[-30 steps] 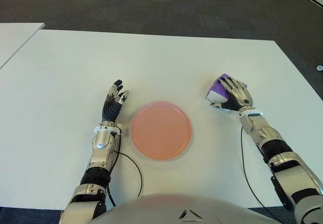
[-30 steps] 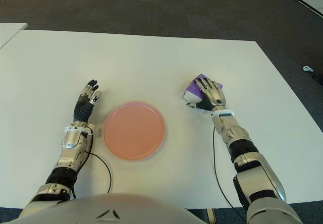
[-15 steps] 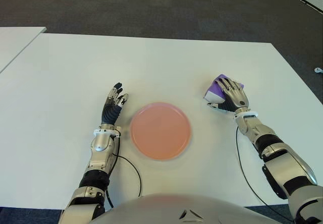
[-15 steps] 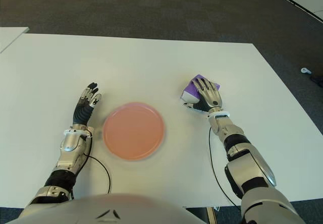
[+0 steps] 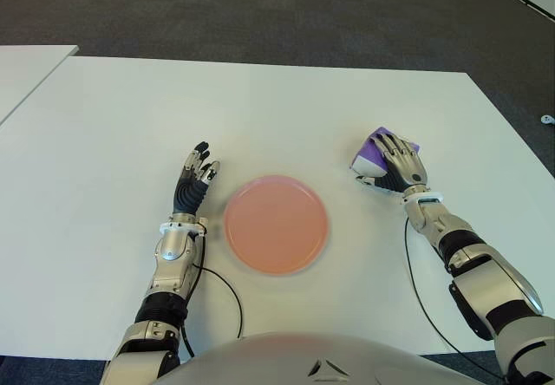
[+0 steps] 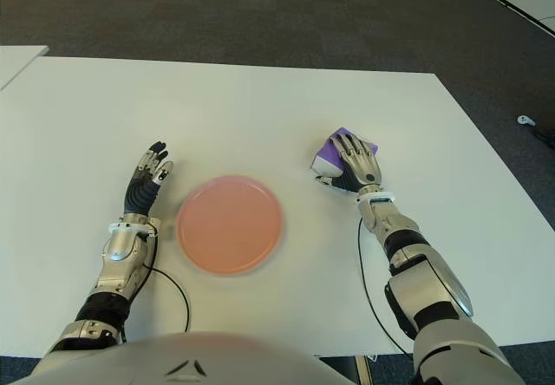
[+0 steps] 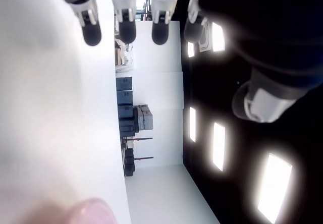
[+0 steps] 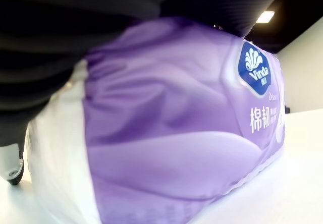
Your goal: Put the tissue paper into the plate.
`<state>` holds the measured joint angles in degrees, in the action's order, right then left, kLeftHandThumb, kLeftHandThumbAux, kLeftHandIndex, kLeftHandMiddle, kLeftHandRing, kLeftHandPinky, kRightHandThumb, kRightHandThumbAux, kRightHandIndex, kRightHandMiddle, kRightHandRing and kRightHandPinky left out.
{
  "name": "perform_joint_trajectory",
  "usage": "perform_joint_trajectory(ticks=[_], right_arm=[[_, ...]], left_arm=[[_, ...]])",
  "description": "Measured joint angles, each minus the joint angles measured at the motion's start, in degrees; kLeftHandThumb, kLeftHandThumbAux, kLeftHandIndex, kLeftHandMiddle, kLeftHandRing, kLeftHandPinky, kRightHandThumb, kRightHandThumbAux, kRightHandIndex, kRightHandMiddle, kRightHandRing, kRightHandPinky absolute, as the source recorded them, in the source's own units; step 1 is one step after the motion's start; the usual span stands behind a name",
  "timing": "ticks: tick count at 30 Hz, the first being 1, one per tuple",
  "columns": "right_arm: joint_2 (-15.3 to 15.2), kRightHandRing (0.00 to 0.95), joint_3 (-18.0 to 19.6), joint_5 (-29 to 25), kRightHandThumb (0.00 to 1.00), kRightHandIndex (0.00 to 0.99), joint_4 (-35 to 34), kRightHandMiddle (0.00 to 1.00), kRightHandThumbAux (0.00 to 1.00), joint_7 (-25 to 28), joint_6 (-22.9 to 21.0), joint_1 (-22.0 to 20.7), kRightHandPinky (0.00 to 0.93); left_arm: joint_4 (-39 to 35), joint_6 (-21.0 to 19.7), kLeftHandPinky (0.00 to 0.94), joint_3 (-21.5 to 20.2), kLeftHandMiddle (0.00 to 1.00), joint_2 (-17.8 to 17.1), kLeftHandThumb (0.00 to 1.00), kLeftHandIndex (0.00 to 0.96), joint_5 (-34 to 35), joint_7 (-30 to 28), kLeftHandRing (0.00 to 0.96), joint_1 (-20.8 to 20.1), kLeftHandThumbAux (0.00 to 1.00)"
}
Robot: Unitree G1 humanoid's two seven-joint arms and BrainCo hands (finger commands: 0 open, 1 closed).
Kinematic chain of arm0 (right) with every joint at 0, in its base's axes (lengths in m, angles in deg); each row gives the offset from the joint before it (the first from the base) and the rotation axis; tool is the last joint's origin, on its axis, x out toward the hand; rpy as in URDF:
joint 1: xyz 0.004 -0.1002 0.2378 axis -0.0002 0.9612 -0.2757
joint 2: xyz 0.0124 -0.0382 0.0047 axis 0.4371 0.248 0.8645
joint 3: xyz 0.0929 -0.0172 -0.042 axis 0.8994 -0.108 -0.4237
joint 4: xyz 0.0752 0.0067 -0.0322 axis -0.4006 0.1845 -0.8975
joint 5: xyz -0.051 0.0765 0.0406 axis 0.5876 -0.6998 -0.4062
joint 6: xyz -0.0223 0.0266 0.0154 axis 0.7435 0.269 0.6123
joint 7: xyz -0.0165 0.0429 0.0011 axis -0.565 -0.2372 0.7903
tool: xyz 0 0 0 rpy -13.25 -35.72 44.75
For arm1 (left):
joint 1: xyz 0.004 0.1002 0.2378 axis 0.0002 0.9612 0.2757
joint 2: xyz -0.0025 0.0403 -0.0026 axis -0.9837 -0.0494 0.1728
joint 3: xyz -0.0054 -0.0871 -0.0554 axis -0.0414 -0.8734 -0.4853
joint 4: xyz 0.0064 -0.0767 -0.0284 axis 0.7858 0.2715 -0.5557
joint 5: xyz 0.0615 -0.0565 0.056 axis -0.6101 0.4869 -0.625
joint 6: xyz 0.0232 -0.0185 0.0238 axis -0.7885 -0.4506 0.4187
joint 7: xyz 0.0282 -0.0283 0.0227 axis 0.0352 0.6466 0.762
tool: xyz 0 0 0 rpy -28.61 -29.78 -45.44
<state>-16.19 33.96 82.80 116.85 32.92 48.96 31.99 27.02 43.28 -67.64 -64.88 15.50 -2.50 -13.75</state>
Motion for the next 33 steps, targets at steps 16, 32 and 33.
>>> perform_joint_trajectory(ticks=[16,32,33], right_arm=[[1.1,0.513,0.59,-5.16,0.552,0.395,1.12,0.52,0.533,-0.09,2.05,-0.01,0.486],[3.05,0.843,0.57,-5.69,0.745,0.439,0.91,0.842,0.709,-5.72,2.29,0.25,0.877],[3.07,0.846,0.58,-5.76,0.745,0.439,0.88,0.845,0.709,-5.72,2.31,0.25,0.878]], left_arm=[[0.76,0.67,0.0,-0.25,0.0,0.0,0.0,0.0,0.27,0.0,0.0,-0.49,0.495],[1.18,1.25,0.0,-0.56,0.0,-0.1,0.0,0.0,0.35,0.0,0.0,-0.84,0.494],[1.16,1.23,0.0,-0.56,0.0,-0.1,0.0,0.0,0.35,0.0,0.0,-0.84,0.495]])
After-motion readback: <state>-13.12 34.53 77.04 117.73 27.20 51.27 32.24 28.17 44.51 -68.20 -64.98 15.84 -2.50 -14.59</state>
